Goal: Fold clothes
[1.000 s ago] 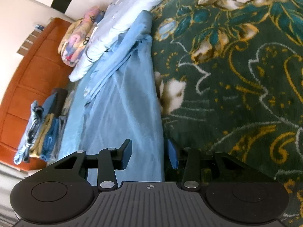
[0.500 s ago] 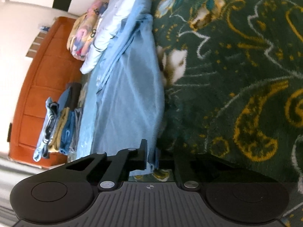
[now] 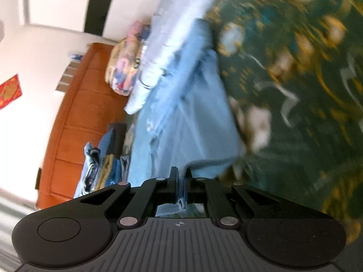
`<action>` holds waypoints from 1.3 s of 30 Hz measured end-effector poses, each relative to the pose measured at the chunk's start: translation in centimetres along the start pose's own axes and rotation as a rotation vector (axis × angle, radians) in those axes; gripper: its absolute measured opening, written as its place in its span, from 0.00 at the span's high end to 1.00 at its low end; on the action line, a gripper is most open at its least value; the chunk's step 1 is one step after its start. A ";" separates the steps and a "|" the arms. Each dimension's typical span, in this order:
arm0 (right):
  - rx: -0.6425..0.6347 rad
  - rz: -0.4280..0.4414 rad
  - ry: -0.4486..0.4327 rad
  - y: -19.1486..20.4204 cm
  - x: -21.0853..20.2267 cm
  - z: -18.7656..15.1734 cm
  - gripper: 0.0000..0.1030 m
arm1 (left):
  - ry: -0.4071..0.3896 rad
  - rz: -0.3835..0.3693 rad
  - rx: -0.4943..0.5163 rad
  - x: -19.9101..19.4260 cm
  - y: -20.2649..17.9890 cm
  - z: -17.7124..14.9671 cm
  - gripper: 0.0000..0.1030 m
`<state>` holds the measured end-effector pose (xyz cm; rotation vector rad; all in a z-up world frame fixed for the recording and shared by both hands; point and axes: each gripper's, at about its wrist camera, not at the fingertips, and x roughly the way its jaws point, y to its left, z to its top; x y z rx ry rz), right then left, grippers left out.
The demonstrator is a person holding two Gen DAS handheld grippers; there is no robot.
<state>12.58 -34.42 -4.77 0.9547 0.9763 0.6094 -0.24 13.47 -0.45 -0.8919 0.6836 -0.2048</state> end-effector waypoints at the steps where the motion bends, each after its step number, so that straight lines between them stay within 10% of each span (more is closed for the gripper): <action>1: -0.017 0.004 -0.007 0.4 0.1 0.5 0.97 | -0.008 -0.004 0.006 0.2 -0.3 0.5 0.98; 22: -0.251 -0.109 -0.232 7.3 8.6 13.5 0.97 | -0.017 0.126 0.243 14.6 -5.6 14.7 0.98; 39: -0.321 -0.331 -0.252 7.9 17.9 20.2 0.97 | 0.040 0.247 0.300 24.2 -5.1 20.0 0.97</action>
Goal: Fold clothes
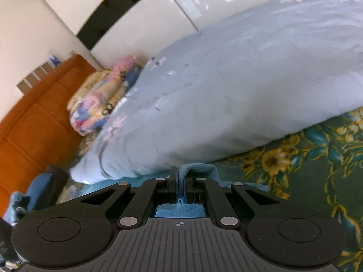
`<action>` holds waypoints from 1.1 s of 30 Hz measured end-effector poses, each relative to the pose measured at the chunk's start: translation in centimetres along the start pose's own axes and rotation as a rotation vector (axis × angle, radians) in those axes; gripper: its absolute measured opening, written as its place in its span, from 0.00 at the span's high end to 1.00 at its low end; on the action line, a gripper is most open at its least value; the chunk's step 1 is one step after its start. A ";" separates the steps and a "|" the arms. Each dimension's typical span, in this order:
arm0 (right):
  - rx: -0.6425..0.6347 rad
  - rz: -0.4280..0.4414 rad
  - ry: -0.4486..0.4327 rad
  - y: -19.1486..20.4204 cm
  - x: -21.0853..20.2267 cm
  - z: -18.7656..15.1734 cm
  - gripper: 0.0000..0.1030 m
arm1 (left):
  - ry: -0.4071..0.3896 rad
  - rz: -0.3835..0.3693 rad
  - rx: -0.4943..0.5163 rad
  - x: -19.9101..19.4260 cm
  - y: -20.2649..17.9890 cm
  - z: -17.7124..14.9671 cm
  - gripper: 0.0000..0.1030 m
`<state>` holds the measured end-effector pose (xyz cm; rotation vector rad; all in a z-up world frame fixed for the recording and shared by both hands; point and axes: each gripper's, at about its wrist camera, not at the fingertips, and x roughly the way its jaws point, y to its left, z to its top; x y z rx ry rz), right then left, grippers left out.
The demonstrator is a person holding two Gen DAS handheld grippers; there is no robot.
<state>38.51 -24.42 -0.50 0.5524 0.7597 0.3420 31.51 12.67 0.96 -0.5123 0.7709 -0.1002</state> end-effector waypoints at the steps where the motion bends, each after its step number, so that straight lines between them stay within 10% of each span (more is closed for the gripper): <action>1: 0.007 -0.013 0.009 -0.1 0.7 0.0 0.97 | 0.010 -0.002 -0.011 0.4 0.2 -0.1 0.97; 15: 0.054 -0.104 0.111 -1.5 3.7 -1.7 0.95 | 0.000 -0.083 -0.064 -1.1 1.7 -0.6 0.71; 20: 0.024 -0.006 0.074 -0.1 0.1 -1.2 0.67 | -0.078 -0.058 -0.134 -4.9 2.1 -0.8 0.62; 26: 0.032 0.024 -0.026 -1.2 -7.9 -5.3 0.45 | -0.162 0.024 -0.323 -10.1 4.3 -6.4 0.53; 33: 0.180 -0.031 0.006 -5.7 -12.2 -10.8 0.45 | -0.093 0.015 -0.559 -10.3 7.0 -13.5 0.53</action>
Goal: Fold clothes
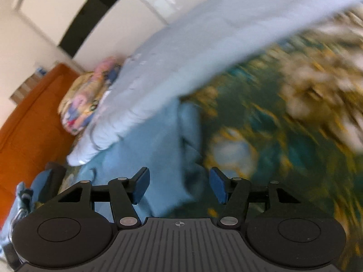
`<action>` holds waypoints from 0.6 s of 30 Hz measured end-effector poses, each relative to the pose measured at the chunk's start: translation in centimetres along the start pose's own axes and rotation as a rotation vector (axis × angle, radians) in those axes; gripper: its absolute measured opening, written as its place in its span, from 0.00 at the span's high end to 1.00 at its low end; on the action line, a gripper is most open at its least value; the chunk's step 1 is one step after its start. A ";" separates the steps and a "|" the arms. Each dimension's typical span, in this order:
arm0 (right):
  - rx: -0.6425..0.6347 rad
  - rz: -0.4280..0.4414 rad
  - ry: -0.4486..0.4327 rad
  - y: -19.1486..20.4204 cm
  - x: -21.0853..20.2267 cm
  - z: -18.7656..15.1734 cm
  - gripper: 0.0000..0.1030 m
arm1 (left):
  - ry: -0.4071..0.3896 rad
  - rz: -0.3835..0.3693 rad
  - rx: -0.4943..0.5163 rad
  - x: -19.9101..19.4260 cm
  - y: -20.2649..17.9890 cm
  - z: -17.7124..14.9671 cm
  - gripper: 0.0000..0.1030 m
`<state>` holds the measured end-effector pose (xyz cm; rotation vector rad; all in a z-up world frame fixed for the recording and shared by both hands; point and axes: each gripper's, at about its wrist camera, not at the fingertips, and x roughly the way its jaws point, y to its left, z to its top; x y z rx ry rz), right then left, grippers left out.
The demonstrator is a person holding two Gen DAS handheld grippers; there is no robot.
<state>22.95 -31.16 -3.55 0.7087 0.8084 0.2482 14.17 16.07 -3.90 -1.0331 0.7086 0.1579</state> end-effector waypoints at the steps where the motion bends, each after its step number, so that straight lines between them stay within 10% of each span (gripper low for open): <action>1: 0.036 0.016 0.007 -0.5 0.2 -0.2 0.45 | 0.016 -0.013 -0.018 0.3 0.1 -0.5 0.53; 12: 0.314 0.120 -0.009 -1.8 4.7 -1.4 0.46 | 0.056 -0.109 -0.172 4.4 -0.1 -2.0 0.52; 18: 0.408 0.098 -0.014 -2.3 6.1 -2.1 0.81 | 0.037 -0.116 -0.190 5.5 -0.4 -1.8 0.63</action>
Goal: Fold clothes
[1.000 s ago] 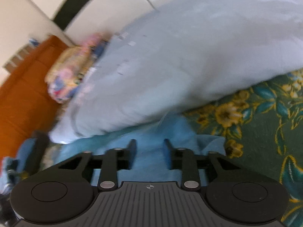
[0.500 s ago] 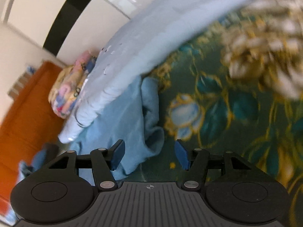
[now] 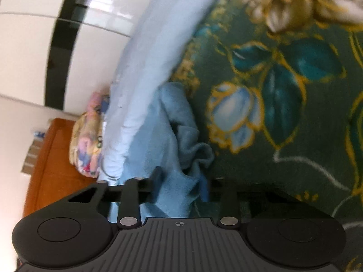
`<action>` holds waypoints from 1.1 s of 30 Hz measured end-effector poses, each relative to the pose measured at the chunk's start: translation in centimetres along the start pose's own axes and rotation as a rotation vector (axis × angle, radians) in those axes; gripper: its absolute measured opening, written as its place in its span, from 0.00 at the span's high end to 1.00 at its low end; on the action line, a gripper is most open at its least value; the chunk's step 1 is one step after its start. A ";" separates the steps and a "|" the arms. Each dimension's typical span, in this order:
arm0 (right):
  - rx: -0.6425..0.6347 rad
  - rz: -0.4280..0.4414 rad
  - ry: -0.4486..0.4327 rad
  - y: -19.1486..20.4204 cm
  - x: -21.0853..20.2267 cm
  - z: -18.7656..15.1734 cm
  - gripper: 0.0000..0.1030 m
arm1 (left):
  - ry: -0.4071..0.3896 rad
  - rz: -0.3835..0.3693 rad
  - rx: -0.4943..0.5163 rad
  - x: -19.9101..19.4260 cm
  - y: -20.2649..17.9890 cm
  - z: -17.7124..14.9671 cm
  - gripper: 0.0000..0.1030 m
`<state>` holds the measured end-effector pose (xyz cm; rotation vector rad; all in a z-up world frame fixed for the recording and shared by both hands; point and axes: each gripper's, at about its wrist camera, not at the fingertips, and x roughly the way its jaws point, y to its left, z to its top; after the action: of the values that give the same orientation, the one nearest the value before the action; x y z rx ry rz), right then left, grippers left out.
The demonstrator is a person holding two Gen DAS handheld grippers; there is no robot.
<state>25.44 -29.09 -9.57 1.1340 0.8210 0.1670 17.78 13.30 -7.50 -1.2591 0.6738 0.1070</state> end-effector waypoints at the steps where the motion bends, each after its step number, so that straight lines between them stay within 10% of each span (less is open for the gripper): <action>1: -0.002 -0.006 -0.004 0.0 0.0 0.0 0.87 | -0.006 0.018 0.001 0.1 0.0 0.1 0.69; 6: -0.121 -0.033 -0.049 1.6 -1.0 -0.3 0.93 | -0.029 0.126 0.096 0.7 -1.4 0.7 0.91; 18: -0.440 -0.092 -0.105 5.5 -6.4 -3.4 0.94 | -0.133 0.146 0.275 -6.4 -4.7 -1.7 0.93; 33: -0.440 -0.217 0.096 0.2 -13.1 -9.7 0.94 | -0.058 0.211 0.249 -14.9 4.6 -6.8 0.87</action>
<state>9.88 -28.53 -4.60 0.6236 0.9316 0.2105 1.01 12.87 -4.52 -0.9407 0.7446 0.2261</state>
